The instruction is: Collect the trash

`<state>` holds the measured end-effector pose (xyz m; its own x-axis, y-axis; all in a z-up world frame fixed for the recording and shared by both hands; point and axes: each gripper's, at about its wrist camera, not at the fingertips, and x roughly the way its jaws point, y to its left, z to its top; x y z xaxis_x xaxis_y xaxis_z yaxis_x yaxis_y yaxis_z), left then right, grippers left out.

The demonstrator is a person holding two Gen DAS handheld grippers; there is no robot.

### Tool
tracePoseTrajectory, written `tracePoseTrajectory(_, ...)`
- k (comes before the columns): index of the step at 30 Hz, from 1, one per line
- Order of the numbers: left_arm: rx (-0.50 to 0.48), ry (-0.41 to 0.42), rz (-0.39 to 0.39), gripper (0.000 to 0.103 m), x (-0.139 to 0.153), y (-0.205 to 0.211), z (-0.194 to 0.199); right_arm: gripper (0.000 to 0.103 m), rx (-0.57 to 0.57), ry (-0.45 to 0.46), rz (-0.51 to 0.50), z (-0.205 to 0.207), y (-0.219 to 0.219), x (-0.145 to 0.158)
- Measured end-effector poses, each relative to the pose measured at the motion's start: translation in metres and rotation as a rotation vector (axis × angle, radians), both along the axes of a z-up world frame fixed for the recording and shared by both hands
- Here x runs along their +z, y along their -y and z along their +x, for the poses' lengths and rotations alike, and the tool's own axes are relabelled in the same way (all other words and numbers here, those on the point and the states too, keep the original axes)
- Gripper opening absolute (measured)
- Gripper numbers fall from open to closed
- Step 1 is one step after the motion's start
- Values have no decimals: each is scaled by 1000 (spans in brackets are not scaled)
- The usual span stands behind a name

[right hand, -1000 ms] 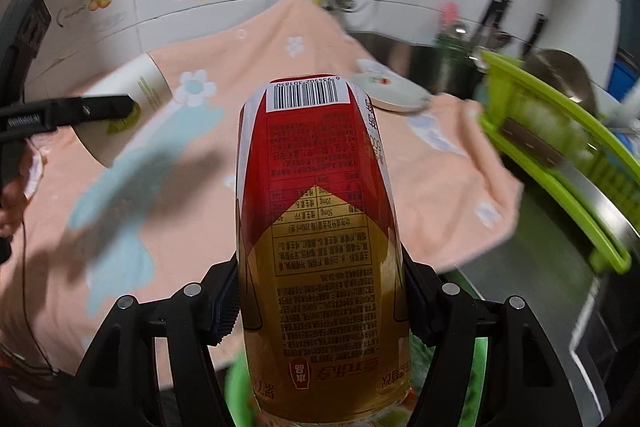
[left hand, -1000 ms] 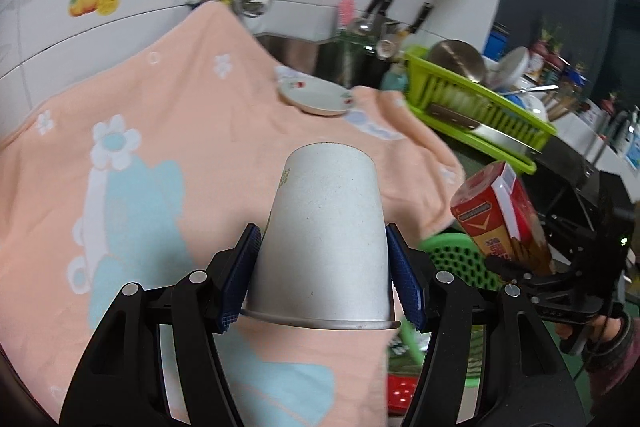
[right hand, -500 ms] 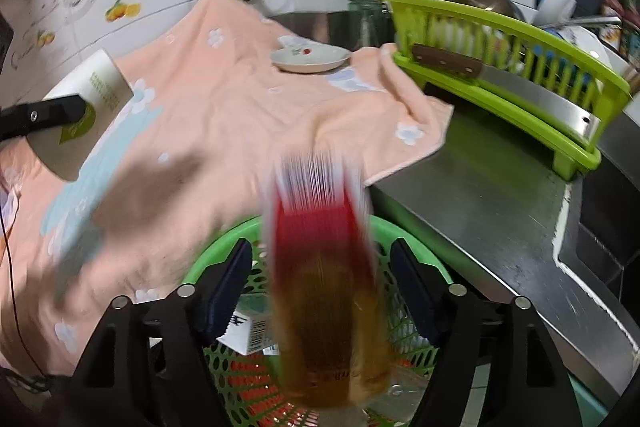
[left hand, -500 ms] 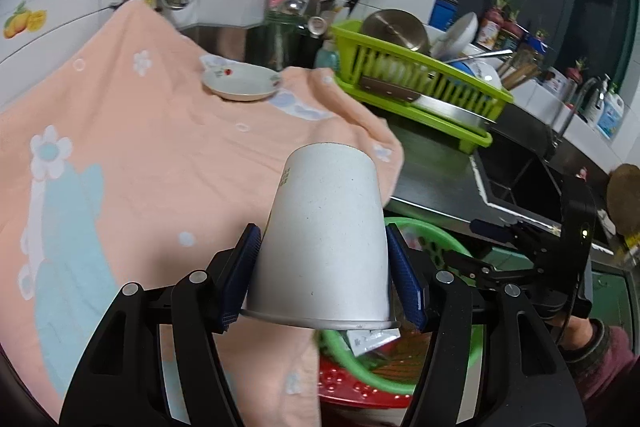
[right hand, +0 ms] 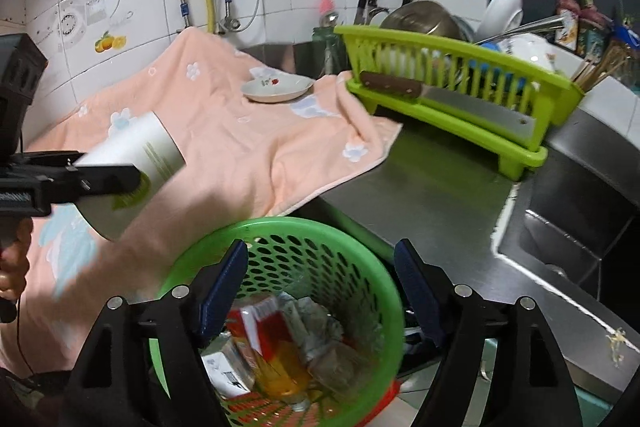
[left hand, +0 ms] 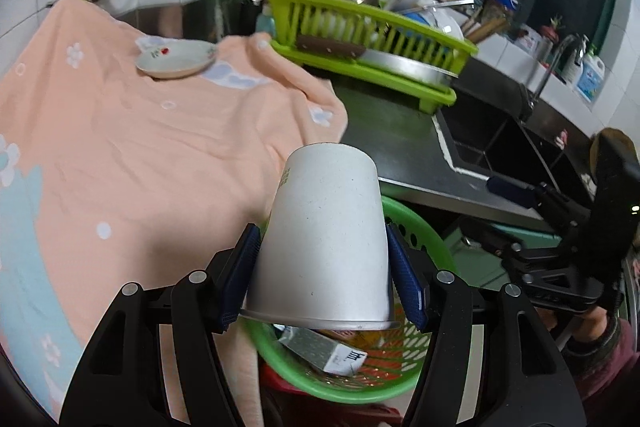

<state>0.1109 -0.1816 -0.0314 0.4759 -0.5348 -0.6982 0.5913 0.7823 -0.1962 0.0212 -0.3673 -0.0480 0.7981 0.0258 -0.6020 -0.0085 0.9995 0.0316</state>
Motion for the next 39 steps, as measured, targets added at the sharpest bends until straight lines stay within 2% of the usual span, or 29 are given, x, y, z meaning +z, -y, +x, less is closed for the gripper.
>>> tracePoseTrajectory(9,-24,-54,24,66,-15,17,3,76,-23,12,40,-12,9,1)
tracePoseTrajectory(12,-33,-50,30,67,-17,21,3,76,-25,11,55,-13,10,0)
tracePoseTrajectory(15,-37,-60,24,75,-19,21,3,76,-23,10,56,-13,8,-1)
tracePoseTrajectory(19,-28,-58,34,77,-20,19,1,76,-15,6,74,-14,5,-3)
tracePoseTrajectory(30,110,31,62,93,1,-21,-11,78,35,4,111,-17,-18,-3)
tracePoseTrajectory(39,219,77,87,97,11,-62,-20,80,59,-4,126,-20,-41,3)
